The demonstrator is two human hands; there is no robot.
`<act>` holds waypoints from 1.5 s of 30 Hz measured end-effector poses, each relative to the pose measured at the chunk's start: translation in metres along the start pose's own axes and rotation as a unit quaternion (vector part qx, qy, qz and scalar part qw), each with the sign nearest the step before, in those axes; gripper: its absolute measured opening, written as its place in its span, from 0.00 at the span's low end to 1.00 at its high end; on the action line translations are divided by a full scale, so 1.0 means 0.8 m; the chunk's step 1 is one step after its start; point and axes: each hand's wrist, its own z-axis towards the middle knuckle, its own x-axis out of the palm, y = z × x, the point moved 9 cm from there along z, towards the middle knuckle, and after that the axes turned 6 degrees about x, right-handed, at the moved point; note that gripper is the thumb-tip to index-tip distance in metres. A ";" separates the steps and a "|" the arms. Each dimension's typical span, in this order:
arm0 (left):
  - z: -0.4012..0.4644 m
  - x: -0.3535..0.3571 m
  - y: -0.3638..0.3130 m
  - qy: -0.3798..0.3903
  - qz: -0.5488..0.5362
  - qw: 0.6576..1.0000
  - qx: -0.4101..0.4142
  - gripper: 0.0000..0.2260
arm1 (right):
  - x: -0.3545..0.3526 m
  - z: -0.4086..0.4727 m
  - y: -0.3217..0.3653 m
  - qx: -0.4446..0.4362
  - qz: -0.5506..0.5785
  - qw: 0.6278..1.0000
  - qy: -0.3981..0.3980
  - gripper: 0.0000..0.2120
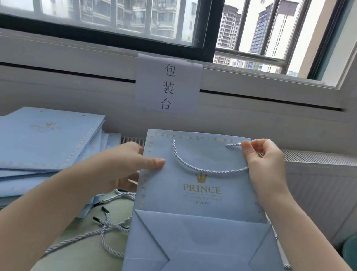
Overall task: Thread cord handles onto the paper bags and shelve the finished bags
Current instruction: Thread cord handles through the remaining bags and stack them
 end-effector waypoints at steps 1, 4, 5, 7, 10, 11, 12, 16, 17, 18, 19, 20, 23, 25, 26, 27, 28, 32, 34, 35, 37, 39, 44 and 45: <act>0.001 0.002 0.001 0.005 -0.013 1.000 0.004 0.12 | 0.002 0.001 -0.003 0.008 0.006 1.000 0.004 0.08; 0.003 -0.008 -0.006 -0.033 -0.075 0.996 0.038 0.07 | 0.008 -0.001 -0.011 0.047 0.052 0.997 0.018 0.09; 0.004 -0.017 -0.011 -0.058 -0.089 0.993 0.053 0.07 | 0.011 -0.001 -0.015 0.067 0.090 0.993 0.030 0.09; 0.006 -0.040 -0.018 -0.121 -0.125 0.981 0.081 0.06 | 0.020 -0.002 -0.020 0.124 0.162 0.977 0.068 0.10; 0.004 -0.075 -0.022 -0.204 -0.214 0.947 0.123 0.07 | 0.037 -0.004 -0.028 0.218 0.161 0.954 0.129 0.15; 0.003 -0.084 -0.022 -0.223 -0.246 0.933 0.139 0.07 | 0.043 -0.007 -0.031 0.251 0.168 0.941 0.154 0.18; 0.001 -0.091 -0.022 -0.240 -0.275 0.918 0.156 0.08 | 0.051 -0.014 -0.033 0.283 0.198 0.919 0.192 0.21; -0.008 -0.110 -0.017 -0.313 -0.329 0.867 0.204 0.10 | 0.072 -0.041 -0.013 0.310 0.417 0.788 0.330 0.28; -0.010 -0.112 -0.014 -0.329 -0.345 0.855 0.205 0.10 | 0.071 -0.043 -0.006 0.295 0.443 0.774 0.344 0.29; -0.011 -0.115 -0.010 -0.346 -0.360 0.842 0.202 0.11 | 0.073 -0.041 -0.001 0.279 0.451 0.771 0.353 0.28; -0.013 -0.118 -0.005 -0.365 -0.371 0.831 0.199 0.11 | 0.076 -0.045 0.004 0.264 0.448 0.772 0.366 0.27; -0.014 -0.121 -0.001 -0.382 -0.379 0.820 0.197 0.10 | 0.082 -0.049 0.007 0.253 0.440 0.773 0.381 0.27; -0.014 -0.114 0.002 -0.383 -0.415 0.799 0.205 0.08 | 0.108 -0.077 0.003 0.248 0.384 0.766 0.452 0.26; -0.012 -0.099 -0.005 -0.348 -0.437 0.800 0.220 0.08 | 0.123 -0.097 0.001 0.238 0.330 0.782 0.471 0.22; -0.010 -0.091 -0.009 -0.323 -0.433 0.811 0.227 0.08 | 0.128 -0.101 0.000 0.236 0.318 0.794 0.462 0.19; -0.006 -0.081 -0.015 -0.293 -0.408 0.833 0.230 0.07 | 0.130 -0.101 0.002 0.233 0.320 0.805 0.442 0.16; 0.002 -0.074 -0.017 -0.265 -0.369 0.861 0.228 0.05 | 0.129 -0.096 0.004 0.228 0.337 0.814 0.414 0.15; 0.013 -0.051 -0.020 -0.211 -0.151 0.948 0.185 0.13 | 0.104 -0.066 0.015 0.133 0.322 0.891 0.291 0.08; 0.008 -0.026 -0.032 -0.154 -0.111 0.962 0.197 0.14 | 0.089 -0.059 0.025 0.038 0.237 0.941 0.237 0.08; 0.003 -0.012 -0.040 -0.119 -0.121 0.964 0.205 0.17 | 0.083 -0.059 0.033 -0.013 0.199 0.956 0.215 0.07; -0.014 0.013 -0.060 -0.057 -0.187 0.957 0.213 0.19 | 0.081 -0.065 0.042 -0.092 0.139 0.968 0.190 0.06; -0.027 0.026 -0.076 -0.007 -0.238 0.945 0.223 0.26 | 0.080 -0.071 0.047 -0.163 0.054 0.973 0.155 0.09; -0.033 0.028 -0.086 0.081 -0.359 0.910 0.191 0.43 | 0.073 -0.084 0.063 -0.347 -0.137 0.924 0.079 0.22; -0.032 0.026 -0.084 0.076 -0.365 0.910 0.181 0.38 | 0.070 -0.082 0.061 -0.354 -0.168 0.918 0.056 0.25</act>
